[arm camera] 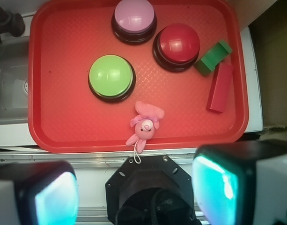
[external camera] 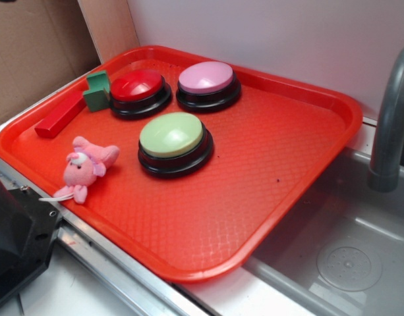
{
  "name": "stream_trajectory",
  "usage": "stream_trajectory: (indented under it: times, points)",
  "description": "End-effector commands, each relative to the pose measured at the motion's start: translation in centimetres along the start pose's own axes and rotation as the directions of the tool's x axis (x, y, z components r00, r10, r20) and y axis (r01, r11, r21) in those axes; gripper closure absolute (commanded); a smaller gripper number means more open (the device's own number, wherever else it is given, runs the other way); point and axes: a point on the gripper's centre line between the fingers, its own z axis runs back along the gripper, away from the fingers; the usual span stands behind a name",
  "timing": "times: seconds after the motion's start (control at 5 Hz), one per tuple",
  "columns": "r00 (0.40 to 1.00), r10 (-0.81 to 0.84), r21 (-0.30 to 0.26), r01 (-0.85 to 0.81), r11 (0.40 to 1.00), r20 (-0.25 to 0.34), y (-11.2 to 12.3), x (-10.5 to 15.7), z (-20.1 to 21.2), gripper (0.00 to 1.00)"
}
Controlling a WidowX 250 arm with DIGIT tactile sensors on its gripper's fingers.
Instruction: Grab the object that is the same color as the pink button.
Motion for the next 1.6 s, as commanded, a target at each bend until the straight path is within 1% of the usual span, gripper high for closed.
stream_trajectory:
  times: [0.0, 0.2, 0.4, 0.8, 1.2, 1.4]
  points:
    - [1.000, 0.000, 0.000, 0.000, 1.000, 0.000, 0.0, 0.0, 0.0, 0.00]
    - [0.999, 0.038, -0.010, -0.038, 0.999, -0.006, 0.7, 0.0, -2.3, 0.00]
    - [0.996, 0.074, -0.018, -0.075, 0.997, -0.042, 1.5, -0.4, -4.8, 0.00]
    - [0.985, 0.154, 0.033, -0.152, 0.988, -0.079, 2.5, -1.2, -9.6, 0.00]
    - [0.984, 0.167, 0.083, -0.162, 0.983, -0.060, 3.2, -0.9, -14.1, 0.00]
    - [0.984, 0.172, 0.076, -0.168, 0.983, -0.041, 3.7, -0.5, -16.3, 0.00]
